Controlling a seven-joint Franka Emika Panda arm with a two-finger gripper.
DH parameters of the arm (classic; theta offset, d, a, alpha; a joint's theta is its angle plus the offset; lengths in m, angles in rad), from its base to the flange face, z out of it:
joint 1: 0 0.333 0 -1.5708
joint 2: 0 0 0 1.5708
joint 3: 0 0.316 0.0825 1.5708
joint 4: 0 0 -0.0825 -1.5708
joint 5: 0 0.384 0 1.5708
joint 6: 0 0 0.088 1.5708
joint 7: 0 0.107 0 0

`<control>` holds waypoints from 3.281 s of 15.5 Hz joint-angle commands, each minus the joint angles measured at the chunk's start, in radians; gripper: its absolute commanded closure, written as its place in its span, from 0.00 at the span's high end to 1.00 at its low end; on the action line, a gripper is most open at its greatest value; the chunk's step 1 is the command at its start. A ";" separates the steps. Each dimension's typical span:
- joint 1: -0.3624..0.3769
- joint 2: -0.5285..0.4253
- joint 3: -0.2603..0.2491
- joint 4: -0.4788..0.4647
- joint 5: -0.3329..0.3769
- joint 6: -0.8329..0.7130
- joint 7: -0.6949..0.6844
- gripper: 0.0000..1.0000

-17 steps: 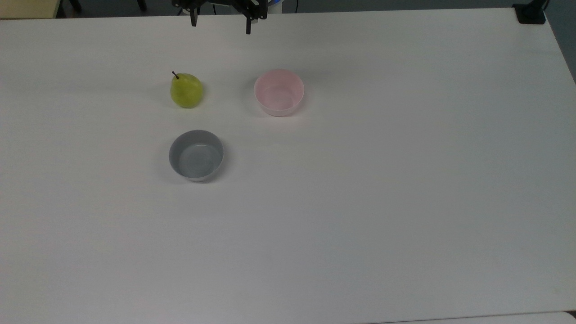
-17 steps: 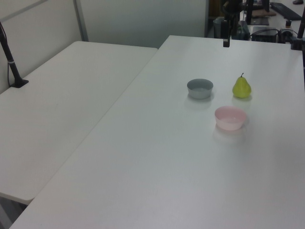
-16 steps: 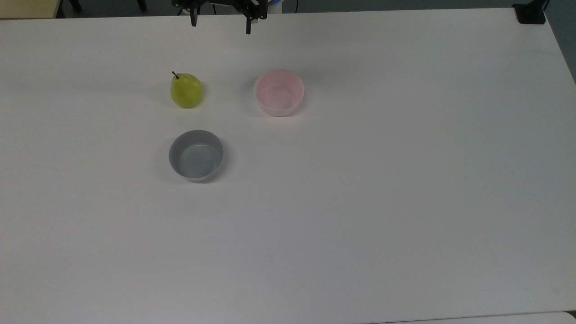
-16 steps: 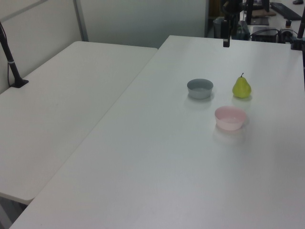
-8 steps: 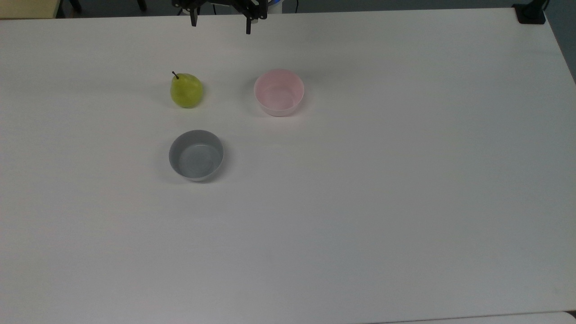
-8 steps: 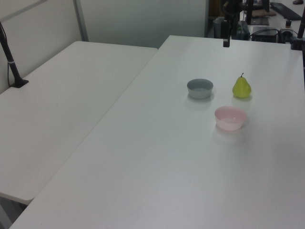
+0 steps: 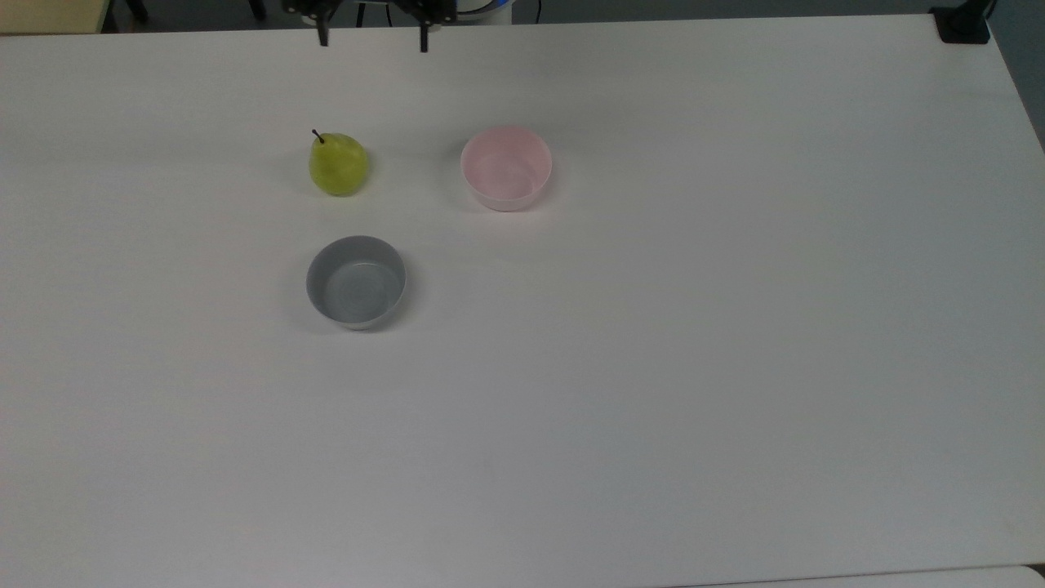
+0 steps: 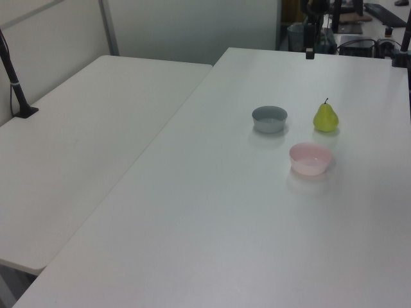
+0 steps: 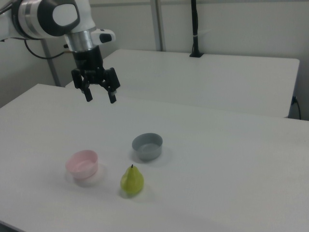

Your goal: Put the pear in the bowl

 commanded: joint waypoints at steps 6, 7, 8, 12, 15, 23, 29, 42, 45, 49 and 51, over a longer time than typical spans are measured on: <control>-0.141 -0.086 -0.005 -0.279 0.010 0.160 -0.297 1.00; -0.154 -0.086 -0.005 -0.310 0.007 0.188 -0.312 1.00; -0.158 -0.083 -0.005 -0.342 0.001 0.218 -0.317 1.00; -0.164 -0.066 -0.007 -0.479 -0.044 0.363 -0.318 1.00; -0.174 -0.011 -0.008 -0.527 -0.056 0.456 -0.318 1.00; -0.191 0.116 -0.008 -0.527 -0.084 0.584 -0.315 1.00; -0.186 0.138 -0.008 -0.525 -0.084 0.592 -0.315 0.78; -0.191 0.076 -0.008 -0.461 -0.084 0.440 -0.314 0.55; -0.186 0.044 -0.008 -0.418 -0.082 0.363 -0.311 0.55; -0.143 0.032 0.006 -0.372 -0.069 0.273 -0.282 0.55; -0.082 0.026 0.006 -0.373 -0.069 0.269 -0.215 0.55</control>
